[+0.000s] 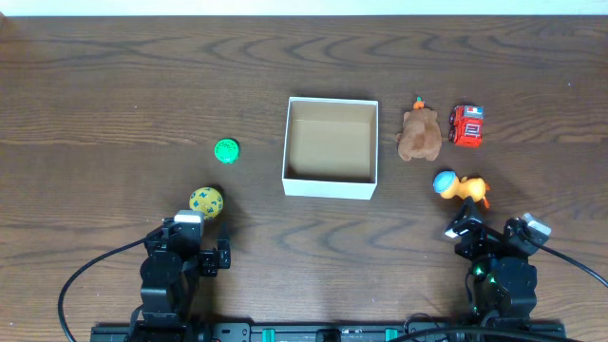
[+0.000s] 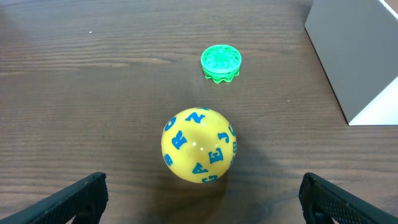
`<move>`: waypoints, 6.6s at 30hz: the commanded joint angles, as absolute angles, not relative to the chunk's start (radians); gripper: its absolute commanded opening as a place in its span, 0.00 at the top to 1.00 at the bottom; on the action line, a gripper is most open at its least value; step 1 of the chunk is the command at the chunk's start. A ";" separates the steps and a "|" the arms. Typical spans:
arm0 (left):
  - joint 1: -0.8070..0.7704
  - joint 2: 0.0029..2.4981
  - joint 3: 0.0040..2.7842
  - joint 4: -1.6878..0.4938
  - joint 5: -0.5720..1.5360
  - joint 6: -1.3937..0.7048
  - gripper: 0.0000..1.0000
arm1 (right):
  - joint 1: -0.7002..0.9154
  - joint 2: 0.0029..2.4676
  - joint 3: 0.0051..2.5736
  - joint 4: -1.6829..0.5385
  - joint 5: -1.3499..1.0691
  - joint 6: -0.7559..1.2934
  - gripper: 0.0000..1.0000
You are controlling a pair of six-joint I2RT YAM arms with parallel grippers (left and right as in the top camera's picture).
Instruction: Pack container
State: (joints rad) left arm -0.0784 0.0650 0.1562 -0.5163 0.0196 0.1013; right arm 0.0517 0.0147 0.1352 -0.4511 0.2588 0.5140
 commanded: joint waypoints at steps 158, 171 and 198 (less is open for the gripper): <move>0.104 1.424 1.158 -0.744 0.097 -0.013 0.02 | 0.582 2.024 1.756 -0.736 0.032 0.440 0.20; 0.104 1.424 1.158 -0.745 0.097 -0.013 0.02 | 0.185 1.721 1.756 -1.026 0.226 0.454 0.12; 0.104 1.424 1.158 -0.745 0.097 -0.013 0.02 | -0.105 2.174 1.718 -1.002 0.080 0.316 0.07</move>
